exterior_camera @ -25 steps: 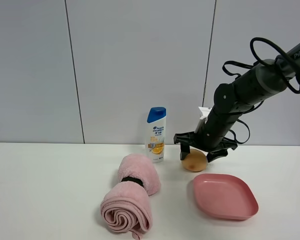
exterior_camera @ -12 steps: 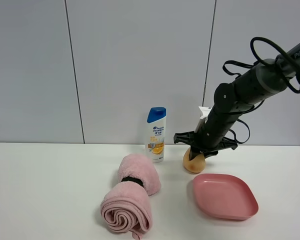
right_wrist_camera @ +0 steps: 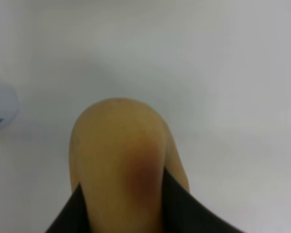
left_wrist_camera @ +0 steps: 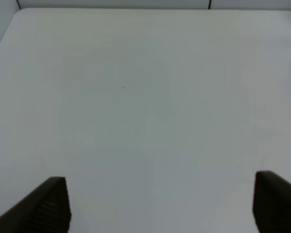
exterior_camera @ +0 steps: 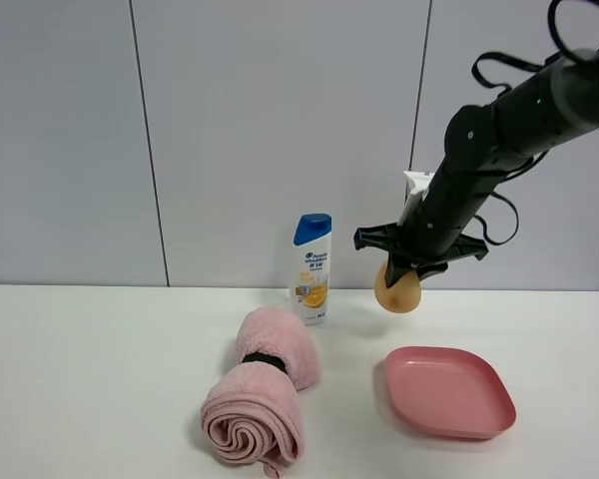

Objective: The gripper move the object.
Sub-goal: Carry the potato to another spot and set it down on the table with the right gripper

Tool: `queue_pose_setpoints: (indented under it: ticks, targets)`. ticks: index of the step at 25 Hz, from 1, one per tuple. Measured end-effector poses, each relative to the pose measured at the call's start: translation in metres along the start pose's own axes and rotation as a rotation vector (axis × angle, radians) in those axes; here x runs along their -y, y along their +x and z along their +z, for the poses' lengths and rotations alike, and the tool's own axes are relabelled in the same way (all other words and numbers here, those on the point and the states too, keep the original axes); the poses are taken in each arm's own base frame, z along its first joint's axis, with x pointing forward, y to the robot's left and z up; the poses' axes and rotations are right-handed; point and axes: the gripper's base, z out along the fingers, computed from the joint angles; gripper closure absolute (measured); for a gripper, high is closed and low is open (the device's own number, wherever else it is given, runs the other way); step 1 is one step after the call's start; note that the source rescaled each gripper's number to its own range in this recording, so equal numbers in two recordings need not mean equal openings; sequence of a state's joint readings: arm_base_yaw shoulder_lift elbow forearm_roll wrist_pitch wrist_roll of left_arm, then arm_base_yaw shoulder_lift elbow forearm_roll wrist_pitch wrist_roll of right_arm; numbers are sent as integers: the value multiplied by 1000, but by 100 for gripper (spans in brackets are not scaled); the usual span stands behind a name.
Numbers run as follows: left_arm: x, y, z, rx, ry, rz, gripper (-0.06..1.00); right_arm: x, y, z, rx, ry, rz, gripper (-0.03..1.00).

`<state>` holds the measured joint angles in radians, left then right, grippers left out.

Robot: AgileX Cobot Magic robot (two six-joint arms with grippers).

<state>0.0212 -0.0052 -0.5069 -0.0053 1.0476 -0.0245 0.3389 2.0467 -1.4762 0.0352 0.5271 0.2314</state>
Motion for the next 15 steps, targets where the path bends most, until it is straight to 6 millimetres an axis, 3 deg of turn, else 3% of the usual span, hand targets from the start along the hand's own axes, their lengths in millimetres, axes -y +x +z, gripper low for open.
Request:
queue_pose_setpoints:
  ticks: [8,11,15]
  targets:
    - [0,0,0,0,0,0,-6,-9,-1,-70,-72,-2,-140,97]
    - [0,0,0,0,0,0,-6,-27,1,-98,-55,-46,-227,97]
    - [0,0,0,0,0,0,-6,-67,11,-132,-8,-176,-388,97]
